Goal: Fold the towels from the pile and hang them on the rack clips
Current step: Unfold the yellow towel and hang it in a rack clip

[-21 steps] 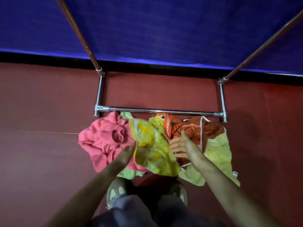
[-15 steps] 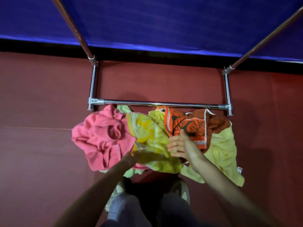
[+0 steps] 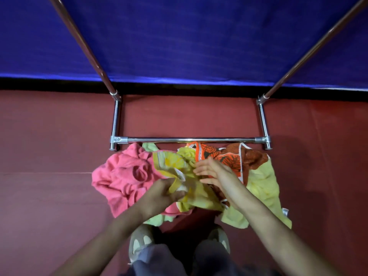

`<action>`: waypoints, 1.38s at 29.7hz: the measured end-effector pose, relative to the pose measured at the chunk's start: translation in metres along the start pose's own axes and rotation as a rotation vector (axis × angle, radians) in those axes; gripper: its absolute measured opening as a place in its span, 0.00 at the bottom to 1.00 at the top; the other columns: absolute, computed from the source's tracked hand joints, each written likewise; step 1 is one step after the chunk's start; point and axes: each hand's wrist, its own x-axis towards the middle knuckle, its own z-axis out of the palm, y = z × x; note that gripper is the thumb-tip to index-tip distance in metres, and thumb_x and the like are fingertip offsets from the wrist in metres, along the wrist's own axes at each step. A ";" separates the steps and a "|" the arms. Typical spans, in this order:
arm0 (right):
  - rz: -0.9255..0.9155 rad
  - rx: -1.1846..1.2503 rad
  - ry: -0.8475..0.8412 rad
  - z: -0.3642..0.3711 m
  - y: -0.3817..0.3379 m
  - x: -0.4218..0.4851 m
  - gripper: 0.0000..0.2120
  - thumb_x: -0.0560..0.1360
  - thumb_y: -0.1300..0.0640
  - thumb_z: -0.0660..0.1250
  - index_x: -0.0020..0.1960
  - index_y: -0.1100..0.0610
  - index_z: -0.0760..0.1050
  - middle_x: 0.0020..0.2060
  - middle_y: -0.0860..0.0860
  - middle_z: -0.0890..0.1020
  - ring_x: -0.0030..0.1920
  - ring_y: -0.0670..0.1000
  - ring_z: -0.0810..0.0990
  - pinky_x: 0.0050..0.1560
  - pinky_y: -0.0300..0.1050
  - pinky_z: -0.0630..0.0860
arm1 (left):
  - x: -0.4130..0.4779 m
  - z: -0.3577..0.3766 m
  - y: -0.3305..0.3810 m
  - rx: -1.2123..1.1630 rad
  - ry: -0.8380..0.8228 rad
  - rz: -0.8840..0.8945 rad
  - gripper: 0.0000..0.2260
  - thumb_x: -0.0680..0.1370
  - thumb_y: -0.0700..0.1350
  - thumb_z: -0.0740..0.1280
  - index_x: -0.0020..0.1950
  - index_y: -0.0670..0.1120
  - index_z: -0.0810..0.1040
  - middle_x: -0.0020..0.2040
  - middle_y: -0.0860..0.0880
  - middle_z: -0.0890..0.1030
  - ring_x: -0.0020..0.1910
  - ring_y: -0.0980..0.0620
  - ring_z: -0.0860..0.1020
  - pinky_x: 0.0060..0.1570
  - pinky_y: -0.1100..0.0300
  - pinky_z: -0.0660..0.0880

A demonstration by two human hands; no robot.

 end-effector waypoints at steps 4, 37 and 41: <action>-0.223 -0.035 -0.149 0.010 -0.060 -0.040 0.20 0.77 0.48 0.50 0.51 0.55 0.78 0.53 0.47 0.80 0.58 0.39 0.75 0.61 0.33 0.68 | -0.043 -0.034 0.095 0.174 -0.167 0.199 0.16 0.72 0.53 0.66 0.47 0.39 0.77 0.37 0.50 0.79 0.37 0.54 0.76 0.43 0.53 0.75; -0.565 -0.231 -0.217 0.056 -0.138 -0.235 0.13 0.68 0.47 0.70 0.31 0.53 0.73 0.22 0.42 0.71 0.26 0.38 0.65 0.27 0.33 0.60 | -0.278 -0.105 0.322 -0.301 0.273 0.708 0.10 0.63 0.54 0.66 0.33 0.48 0.80 0.31 0.50 0.83 0.31 0.57 0.81 0.32 0.66 0.77; -0.561 -0.255 -0.126 0.043 -0.121 -0.251 0.12 0.72 0.54 0.65 0.32 0.54 0.69 0.25 0.43 0.69 0.26 0.36 0.64 0.27 0.32 0.60 | -0.287 -0.107 0.326 -0.327 0.297 0.737 0.12 0.60 0.57 0.69 0.32 0.49 0.81 0.28 0.52 0.82 0.29 0.59 0.80 0.31 0.68 0.76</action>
